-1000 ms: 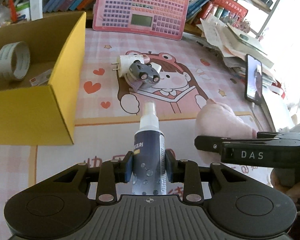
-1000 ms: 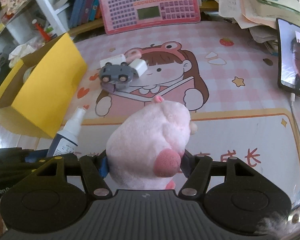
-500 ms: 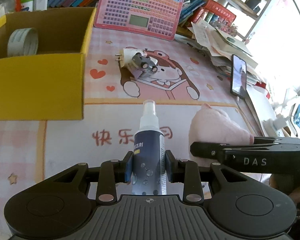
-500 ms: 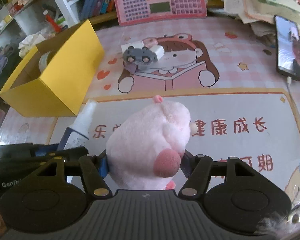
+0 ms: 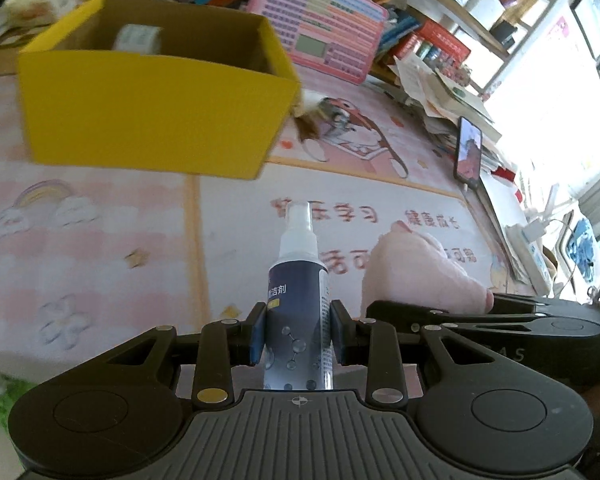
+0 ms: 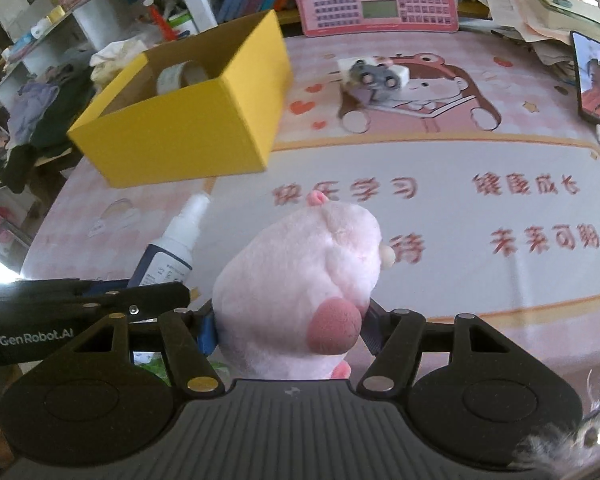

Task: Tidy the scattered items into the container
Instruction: 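Lift the spray bottle and pink plush and carry them toward the yellow box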

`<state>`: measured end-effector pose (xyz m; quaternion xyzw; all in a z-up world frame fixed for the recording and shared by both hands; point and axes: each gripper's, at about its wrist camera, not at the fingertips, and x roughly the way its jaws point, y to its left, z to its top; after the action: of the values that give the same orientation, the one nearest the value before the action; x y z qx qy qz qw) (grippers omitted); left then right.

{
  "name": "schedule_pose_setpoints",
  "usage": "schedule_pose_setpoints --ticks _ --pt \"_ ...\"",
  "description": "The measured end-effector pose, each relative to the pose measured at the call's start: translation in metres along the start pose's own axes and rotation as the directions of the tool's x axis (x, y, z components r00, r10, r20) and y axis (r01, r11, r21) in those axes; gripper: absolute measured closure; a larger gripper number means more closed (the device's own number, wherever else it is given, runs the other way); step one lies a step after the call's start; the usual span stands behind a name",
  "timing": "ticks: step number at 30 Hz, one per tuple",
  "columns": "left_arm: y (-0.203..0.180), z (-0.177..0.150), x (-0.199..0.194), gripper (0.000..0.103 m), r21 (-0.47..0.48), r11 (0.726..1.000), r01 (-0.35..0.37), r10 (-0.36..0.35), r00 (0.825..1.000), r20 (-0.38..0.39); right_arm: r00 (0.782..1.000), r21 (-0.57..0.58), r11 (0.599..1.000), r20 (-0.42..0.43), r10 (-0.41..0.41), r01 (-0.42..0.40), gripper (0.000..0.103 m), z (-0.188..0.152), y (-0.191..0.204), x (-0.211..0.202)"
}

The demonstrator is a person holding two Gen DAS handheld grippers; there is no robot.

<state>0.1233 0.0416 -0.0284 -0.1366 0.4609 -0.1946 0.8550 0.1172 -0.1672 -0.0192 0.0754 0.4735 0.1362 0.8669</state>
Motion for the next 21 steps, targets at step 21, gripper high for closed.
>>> schedule_pose_setpoints --ticks 21 --pt "0.081 -0.037 -0.068 0.072 -0.154 0.988 0.008 0.004 0.997 0.078 1.0 -0.141 0.99 -0.013 0.012 -0.014 0.039 -0.029 0.105 0.008"
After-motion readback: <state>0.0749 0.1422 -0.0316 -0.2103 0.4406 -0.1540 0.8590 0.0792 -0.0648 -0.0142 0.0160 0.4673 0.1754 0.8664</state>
